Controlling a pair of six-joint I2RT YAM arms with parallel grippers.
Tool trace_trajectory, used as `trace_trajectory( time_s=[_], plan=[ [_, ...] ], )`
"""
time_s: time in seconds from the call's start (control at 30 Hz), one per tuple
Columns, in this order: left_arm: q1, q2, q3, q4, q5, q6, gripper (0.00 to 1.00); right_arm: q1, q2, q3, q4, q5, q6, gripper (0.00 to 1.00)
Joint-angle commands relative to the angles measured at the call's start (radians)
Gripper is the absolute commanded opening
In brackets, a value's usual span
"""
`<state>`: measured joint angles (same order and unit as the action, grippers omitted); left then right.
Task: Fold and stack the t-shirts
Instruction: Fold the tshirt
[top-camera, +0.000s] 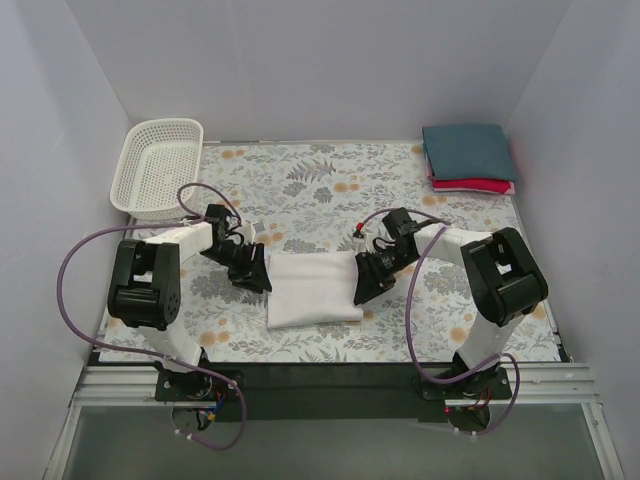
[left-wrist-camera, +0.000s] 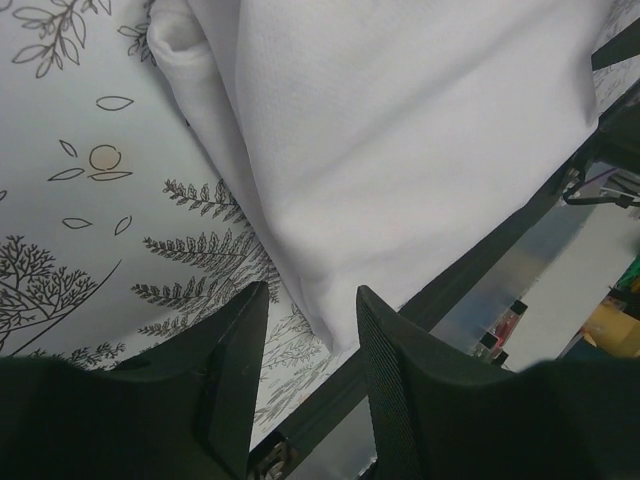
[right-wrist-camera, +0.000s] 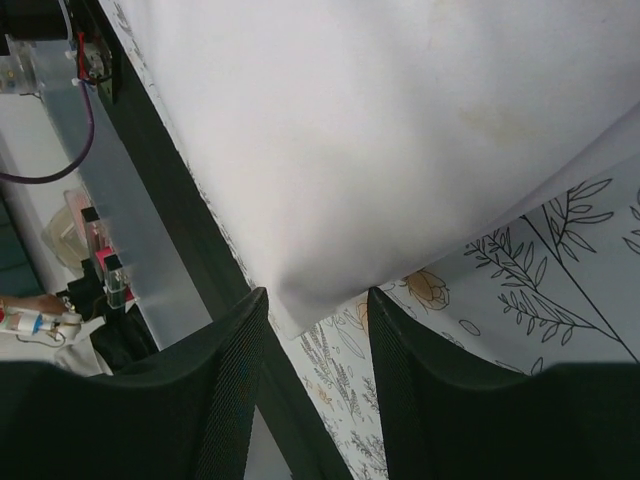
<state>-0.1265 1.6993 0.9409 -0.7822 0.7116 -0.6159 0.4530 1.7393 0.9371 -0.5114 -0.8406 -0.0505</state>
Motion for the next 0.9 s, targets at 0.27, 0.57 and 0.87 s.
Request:
trace_trajectory(
  time_s=[0.27,0.57,0.87],
  plan=[
    [-0.044,0.059,0.025,-0.037,0.072,0.034,0.24,0.016,0.054,0.009,0.024,-0.025,0.015,0.4],
    [-0.042,0.068,0.019,-0.029,0.003,0.025,0.0,0.016,0.052,0.028,0.01,0.021,0.003,0.01],
    [-0.028,0.05,0.029,-0.049,-0.06,0.05,0.0,0.018,0.009,0.011,-0.001,0.121,-0.015,0.27]
  ],
)
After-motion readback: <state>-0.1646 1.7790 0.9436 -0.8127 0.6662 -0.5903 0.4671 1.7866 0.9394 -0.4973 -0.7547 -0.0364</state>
